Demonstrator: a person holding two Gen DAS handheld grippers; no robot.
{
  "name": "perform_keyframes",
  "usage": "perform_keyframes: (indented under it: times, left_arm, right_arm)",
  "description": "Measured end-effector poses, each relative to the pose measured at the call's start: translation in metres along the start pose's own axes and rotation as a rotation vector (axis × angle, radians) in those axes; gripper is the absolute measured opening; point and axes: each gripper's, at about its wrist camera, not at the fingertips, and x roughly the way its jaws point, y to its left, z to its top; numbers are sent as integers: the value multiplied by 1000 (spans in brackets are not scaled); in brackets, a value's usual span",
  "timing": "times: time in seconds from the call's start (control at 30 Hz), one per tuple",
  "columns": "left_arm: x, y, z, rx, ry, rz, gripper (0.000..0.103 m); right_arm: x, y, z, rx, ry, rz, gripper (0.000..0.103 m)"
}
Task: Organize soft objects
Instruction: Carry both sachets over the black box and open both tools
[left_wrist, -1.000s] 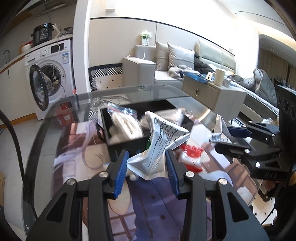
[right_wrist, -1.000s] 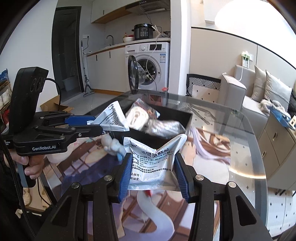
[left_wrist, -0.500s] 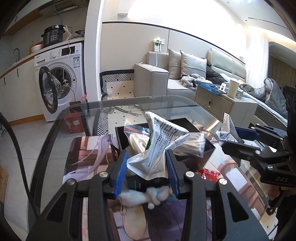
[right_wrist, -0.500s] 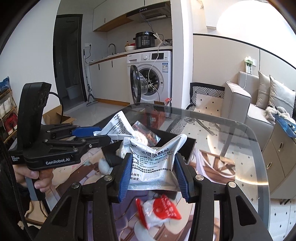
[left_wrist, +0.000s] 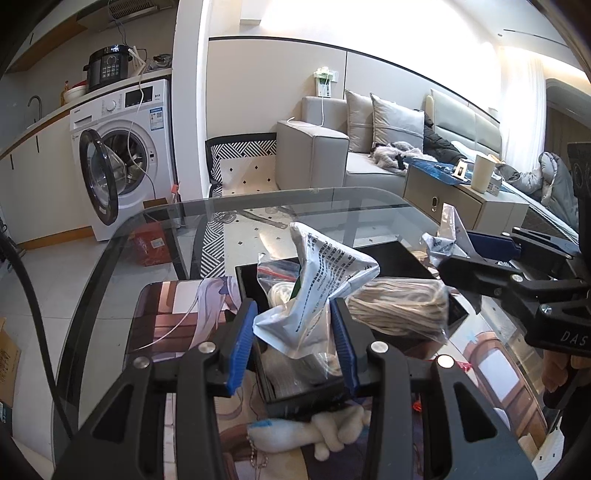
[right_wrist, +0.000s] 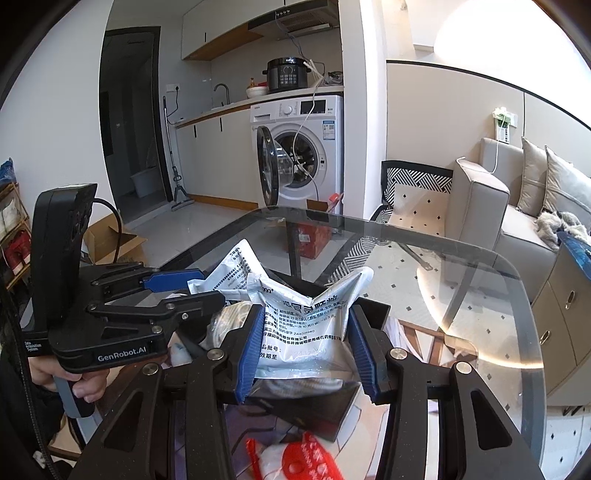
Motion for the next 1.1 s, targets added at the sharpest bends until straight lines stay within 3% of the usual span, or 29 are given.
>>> perform_keyframes:
  times: [0.43, 0.87, 1.1]
  left_arm:
    - [31, -3, 4, 30, 40, 0, 40]
    - [43, -7, 4, 67, 54, -3, 41]
    - [42, -10, 4, 77, 58, -2, 45]
  right_arm:
    - [52, -4, 0, -12, 80, 2, 45]
    - [78, -9, 5, -19, 130, -3, 45]
    - [81, -9, 5, -13, 154, -14, 56]
